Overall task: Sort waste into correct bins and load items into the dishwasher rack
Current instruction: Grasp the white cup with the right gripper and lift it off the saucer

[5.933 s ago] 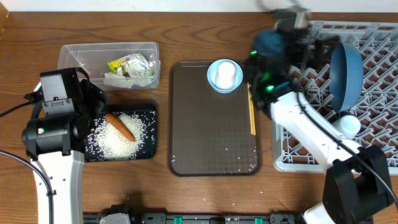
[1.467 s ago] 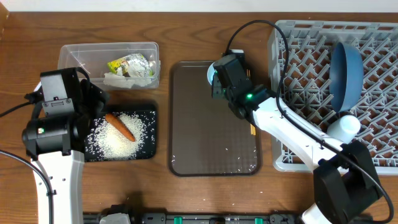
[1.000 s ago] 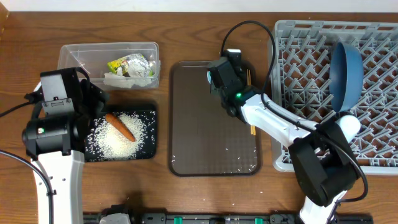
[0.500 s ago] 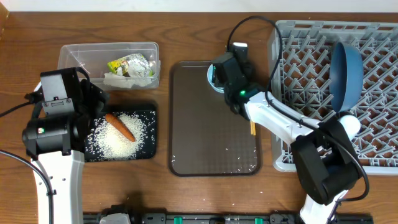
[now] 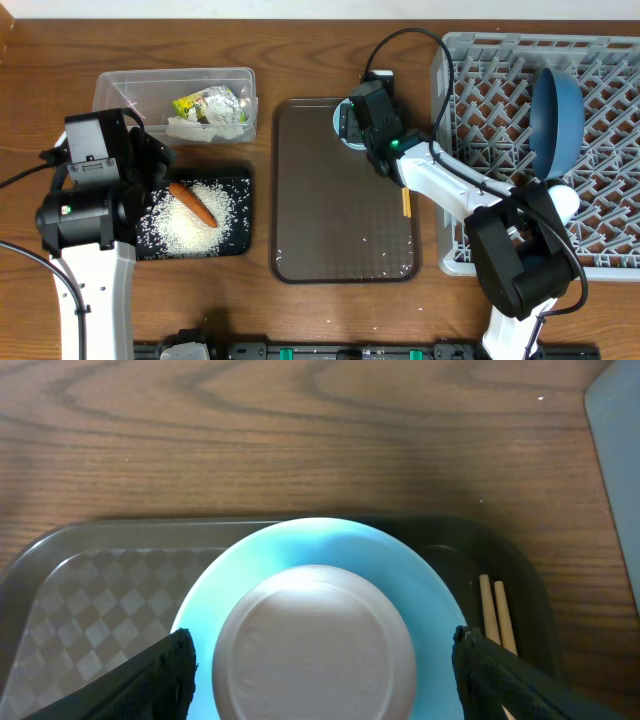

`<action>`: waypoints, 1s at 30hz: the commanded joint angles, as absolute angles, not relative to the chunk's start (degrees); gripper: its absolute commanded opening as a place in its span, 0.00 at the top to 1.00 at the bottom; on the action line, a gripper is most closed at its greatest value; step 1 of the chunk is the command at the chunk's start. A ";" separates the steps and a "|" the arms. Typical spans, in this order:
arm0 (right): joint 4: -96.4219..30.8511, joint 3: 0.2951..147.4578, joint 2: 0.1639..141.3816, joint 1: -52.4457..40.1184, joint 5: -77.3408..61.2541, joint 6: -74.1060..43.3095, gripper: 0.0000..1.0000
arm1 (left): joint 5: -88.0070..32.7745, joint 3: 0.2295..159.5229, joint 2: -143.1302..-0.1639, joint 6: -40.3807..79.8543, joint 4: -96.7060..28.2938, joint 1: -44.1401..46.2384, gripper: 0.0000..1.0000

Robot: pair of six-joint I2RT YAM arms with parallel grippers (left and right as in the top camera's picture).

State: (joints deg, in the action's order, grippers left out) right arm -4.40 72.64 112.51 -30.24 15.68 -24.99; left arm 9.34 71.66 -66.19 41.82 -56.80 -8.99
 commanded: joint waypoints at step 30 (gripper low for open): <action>-5.56 77.08 115.52 -29.93 15.18 -23.49 0.58 | 9.45 71.79 -66.24 41.89 -56.95 -9.37 0.01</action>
